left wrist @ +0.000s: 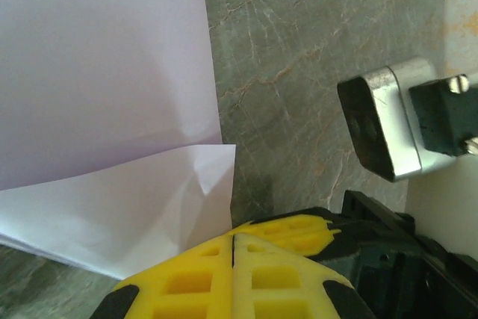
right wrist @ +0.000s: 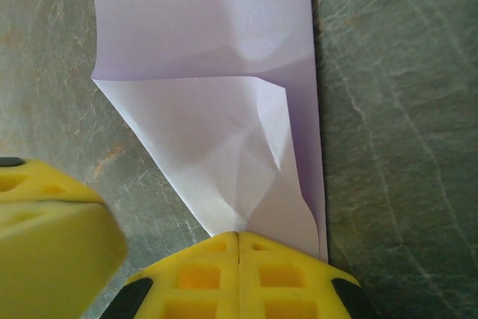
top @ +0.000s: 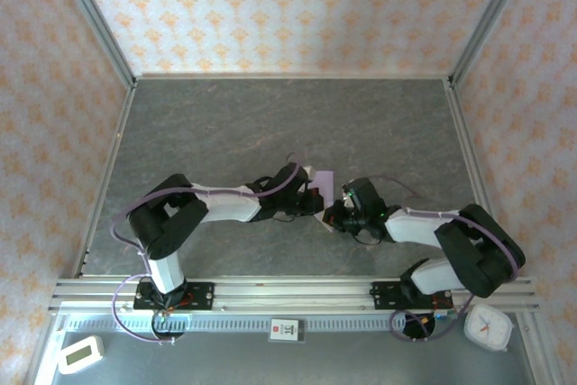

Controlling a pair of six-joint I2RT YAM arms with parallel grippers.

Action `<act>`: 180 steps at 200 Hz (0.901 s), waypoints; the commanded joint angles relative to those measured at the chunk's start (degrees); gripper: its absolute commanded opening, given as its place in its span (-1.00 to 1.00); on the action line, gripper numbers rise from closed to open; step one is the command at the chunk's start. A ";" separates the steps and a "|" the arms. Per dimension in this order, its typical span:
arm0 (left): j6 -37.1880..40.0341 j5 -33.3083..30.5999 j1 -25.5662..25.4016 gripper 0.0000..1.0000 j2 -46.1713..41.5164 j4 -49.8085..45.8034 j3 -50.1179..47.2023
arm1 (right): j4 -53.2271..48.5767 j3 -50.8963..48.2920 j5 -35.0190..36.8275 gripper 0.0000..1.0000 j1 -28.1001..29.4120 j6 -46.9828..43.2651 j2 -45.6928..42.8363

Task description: Fold a paper plane with a square sheet of paper (pick it up from the middle)

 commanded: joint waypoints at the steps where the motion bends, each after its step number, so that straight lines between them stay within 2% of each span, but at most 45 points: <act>1: -2.71 -0.27 -0.12 -1.00 1.84 3.52 -1.92 | -12.60 -3.55 4.78 -1.00 -0.10 0.17 2.78; 44: -4.12 -3.23 0.01 -1.00 5.42 3.01 -3.34 | -13.57 -3.04 5.39 -1.00 -0.11 0.09 2.50; 97: -4.29 -10.15 1.05 -1.00 5.59 -6.38 -0.67 | -13.66 -3.99 6.17 -1.00 -0.08 -0.04 2.97; 124: -4.26 -13.77 2.86 -1.00 5.19 -12.07 1.33 | -13.18 -4.69 6.38 -1.00 -0.12 -0.10 3.69; 180: -1.20 -15.80 6.82 -1.00 8.37 -18.40 4.99 | -12.80 -5.53 6.52 -1.00 -0.11 0.17 3.64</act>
